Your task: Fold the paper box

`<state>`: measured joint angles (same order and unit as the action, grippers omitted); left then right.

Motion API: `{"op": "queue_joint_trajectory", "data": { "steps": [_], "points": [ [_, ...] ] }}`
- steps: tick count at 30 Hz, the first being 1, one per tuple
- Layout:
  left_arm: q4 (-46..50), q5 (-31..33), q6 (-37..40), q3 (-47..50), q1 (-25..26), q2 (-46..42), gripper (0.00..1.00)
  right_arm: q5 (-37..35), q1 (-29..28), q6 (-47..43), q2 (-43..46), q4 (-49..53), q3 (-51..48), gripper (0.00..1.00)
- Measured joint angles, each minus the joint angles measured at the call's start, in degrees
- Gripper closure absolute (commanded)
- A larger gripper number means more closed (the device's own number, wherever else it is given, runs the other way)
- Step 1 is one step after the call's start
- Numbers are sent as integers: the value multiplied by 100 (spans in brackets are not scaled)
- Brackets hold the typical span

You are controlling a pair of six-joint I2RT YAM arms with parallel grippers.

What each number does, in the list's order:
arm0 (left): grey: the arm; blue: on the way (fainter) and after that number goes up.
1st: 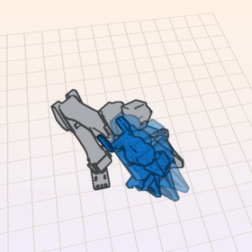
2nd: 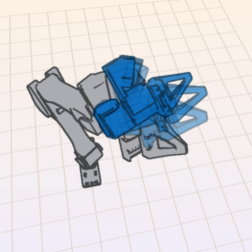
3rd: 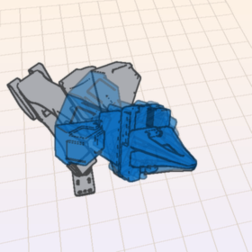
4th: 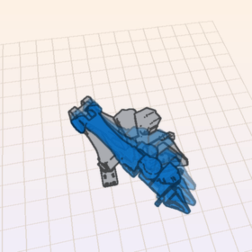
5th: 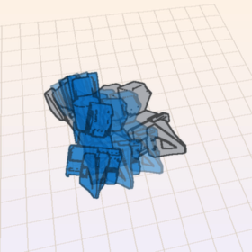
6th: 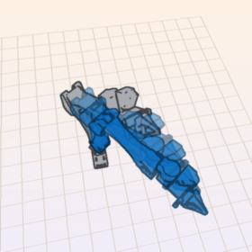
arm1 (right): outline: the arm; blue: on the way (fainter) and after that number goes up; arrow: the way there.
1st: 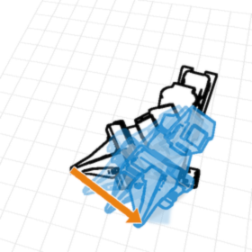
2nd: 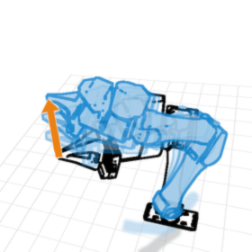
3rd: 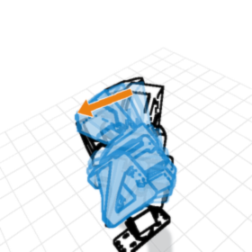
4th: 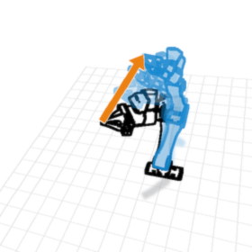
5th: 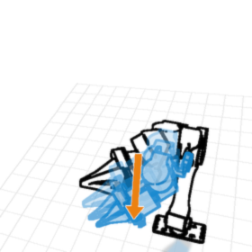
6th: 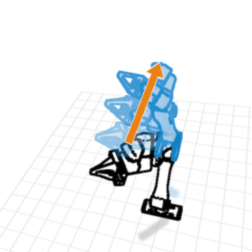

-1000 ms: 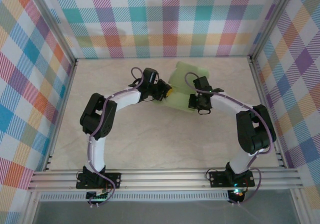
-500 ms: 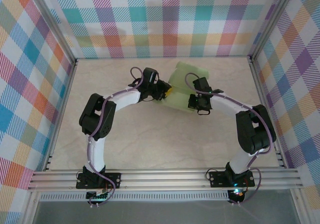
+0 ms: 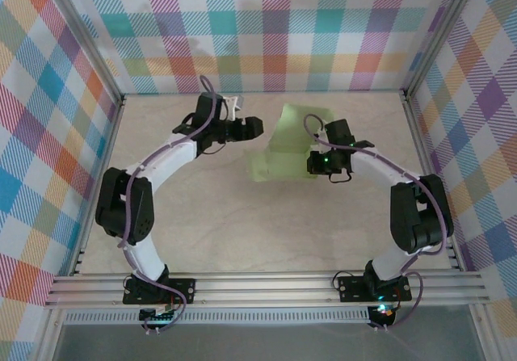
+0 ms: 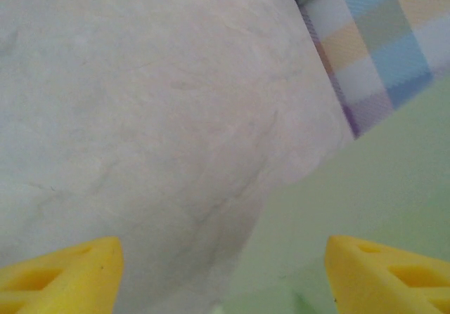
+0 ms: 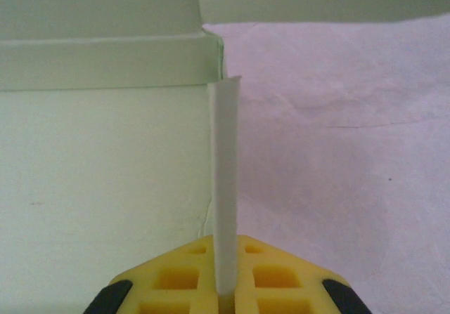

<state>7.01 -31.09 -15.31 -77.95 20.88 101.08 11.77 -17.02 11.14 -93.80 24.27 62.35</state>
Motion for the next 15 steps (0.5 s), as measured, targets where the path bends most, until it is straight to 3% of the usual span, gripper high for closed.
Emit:
{"op": "queue_joint_trajectory", "data": {
  "steps": [4,8,11,15],
  "points": [
    [275,-1220,1683,-7,-332,175,23,507,223,-562,0,280,269,100],
    [1561,-2216,3582,-619,-404,682,22,905,339,-925,0,494,538,100],
    [2087,-2616,4441,-824,-363,859,22,1093,345,-1084,0,608,612,100],
    [2188,-2802,4883,-822,-216,859,22,1143,345,-1154,-7,761,625,100]
  ]
}}
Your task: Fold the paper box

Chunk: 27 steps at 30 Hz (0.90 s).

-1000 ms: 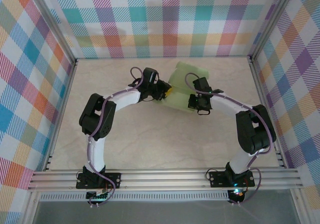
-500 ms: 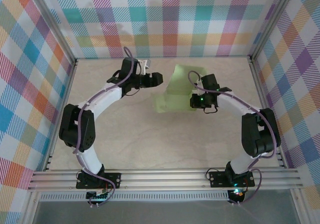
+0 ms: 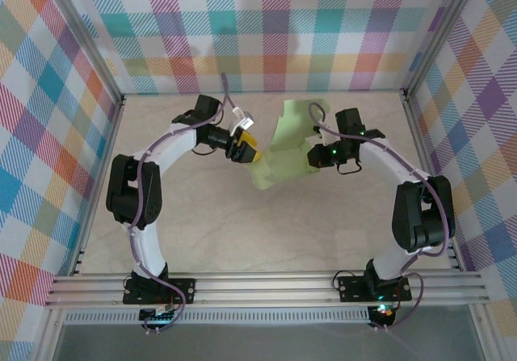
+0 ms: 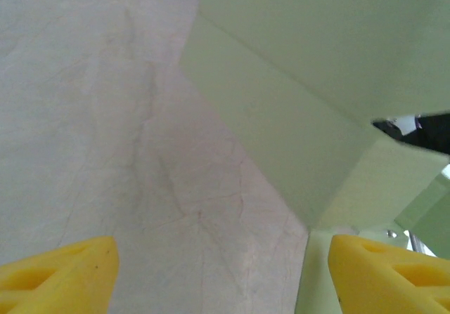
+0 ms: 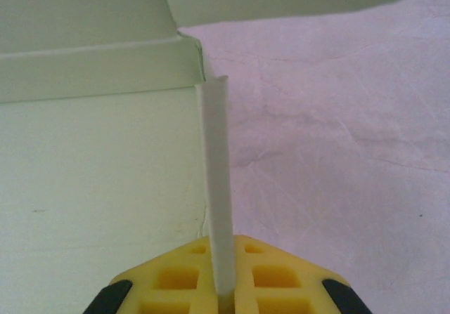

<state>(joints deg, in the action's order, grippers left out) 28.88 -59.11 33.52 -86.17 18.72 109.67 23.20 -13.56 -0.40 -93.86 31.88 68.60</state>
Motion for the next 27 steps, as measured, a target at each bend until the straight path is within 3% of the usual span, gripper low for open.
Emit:
{"op": "queue_joint_trajectory", "data": {
  "steps": [12,18,24,27],
  "points": [
    [-118,-83,332,-2,229,0,36,-68,0,39,-37,297,116,100],
    [-42,15,562,-181,446,35,51,-52,0,144,-166,431,138,100],
    [15,44,728,-433,483,151,87,-74,0,278,-223,560,232,100],
    [7,170,778,-437,479,153,93,-79,0,358,-245,658,247,100]
  ]
}}
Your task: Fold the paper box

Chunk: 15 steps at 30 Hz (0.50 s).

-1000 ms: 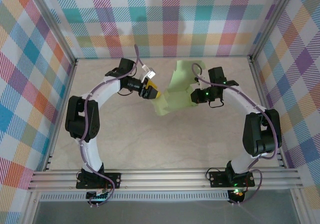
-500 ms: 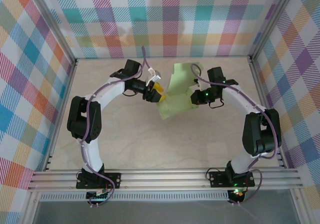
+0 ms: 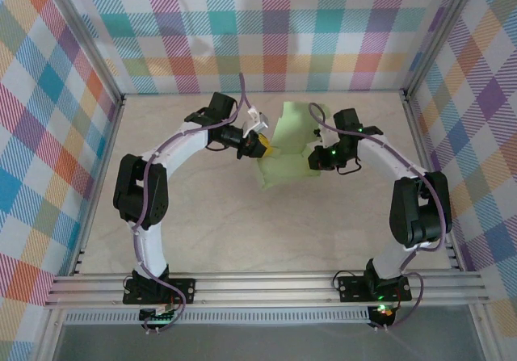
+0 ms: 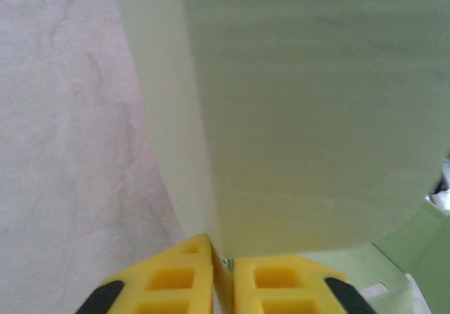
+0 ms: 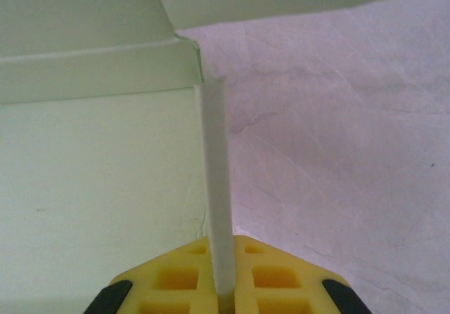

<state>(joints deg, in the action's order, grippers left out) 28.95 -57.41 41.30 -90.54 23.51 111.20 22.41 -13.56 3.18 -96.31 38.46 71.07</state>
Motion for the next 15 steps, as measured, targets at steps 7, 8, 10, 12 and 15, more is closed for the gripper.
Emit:
{"op": "queue_joint_trajectory", "data": {
  "steps": [7,8,10,12,15],
  "points": [
    [4,258,35,0,0,0,96,0,-28,219,-133,72,76,100],
    [2,267,35,0,0,0,86,0,-28,236,-138,72,81,100],
    [-17,269,31,0,0,0,55,-7,-31,243,-138,68,98,100],
    [-15,238,7,0,4,0,56,-42,-28,264,-140,61,129,100],
    [-22,240,-20,7,4,0,100,-72,-28,306,-140,44,151,100]
  ]
}}
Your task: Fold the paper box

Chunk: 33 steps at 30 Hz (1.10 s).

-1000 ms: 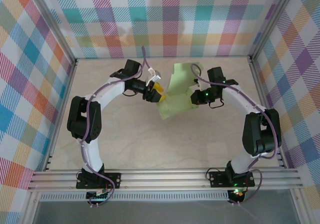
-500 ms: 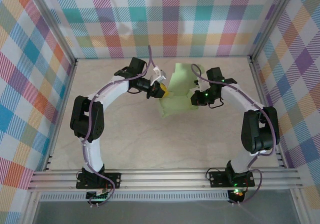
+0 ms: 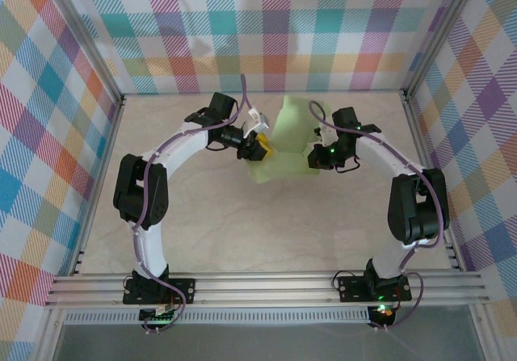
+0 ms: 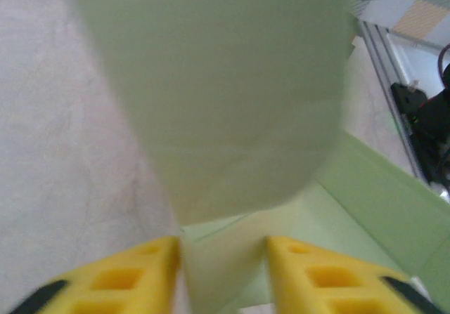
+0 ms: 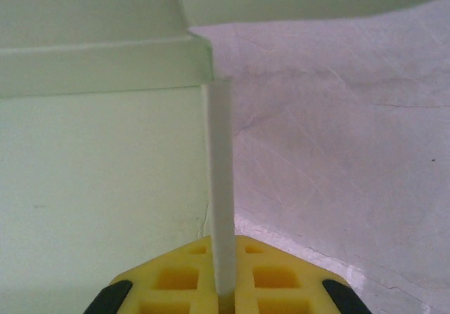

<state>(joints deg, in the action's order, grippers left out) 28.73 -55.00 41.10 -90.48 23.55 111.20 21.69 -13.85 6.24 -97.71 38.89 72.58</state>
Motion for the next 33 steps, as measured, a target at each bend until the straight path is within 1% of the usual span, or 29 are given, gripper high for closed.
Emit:
{"op": "queue_joint_trajectory", "data": {
  "steps": [4,5,7,9,10,12,13,14,15,18,21,24,26,28,31,33],
  "points": [
    [-79,107,-28,2,-9,0,100,-17,0,20,0,70,0,100],
    [-85,120,-39,4,-9,0,94,-17,0,26,0,85,0,100],
    [-190,153,-107,46,-7,0,64,-17,0,44,0,83,0,100],
    [-330,151,-203,157,-4,-9,44,-74,0,70,0,42,0,100],
    [-409,162,-280,234,-4,-20,38,-120,0,92,0,22,0,100],
    [-564,214,-455,387,-4,-57,33,-251,0,181,2,-42,0,100],
    [-708,302,-599,492,-4,-103,25,-345,0,236,2,-74,0,100],
    [-901,435,-772,616,-7,-177,14,-455,0,291,2,-116,-2,100],
    [-1115,614,-979,774,-9,-291,8,-577,0,363,4,-170,-2,100],
    [-1919,1499,-1853,1412,-17,-894,0,-927,0,564,7,-313,-9,100],
    [-2649,2385,-2721,1965,-2,-1631,0,-1244,0,796,39,-433,-46,100],
    [-3386,3469,-3609,2562,107,-2385,0,-1464,2,1010,103,-568,-94,100],
    [-3825,4109,-4124,3084,315,-2881,0,-1552,2,1172,173,-651,-138,100],
    [-4098,4553,-4531,3484,616,-3211,0,-1574,2,1314,243,-678,-144,100],
    [-4323,5018,-5056,3860,1134,-3399,0,-1561,2,1484,315,-686,-142,100],
    [-4472,5217,-5307,4072,1447,-3434,0,-1537,2,1569,317,-662,-118,100]
  ]
}}
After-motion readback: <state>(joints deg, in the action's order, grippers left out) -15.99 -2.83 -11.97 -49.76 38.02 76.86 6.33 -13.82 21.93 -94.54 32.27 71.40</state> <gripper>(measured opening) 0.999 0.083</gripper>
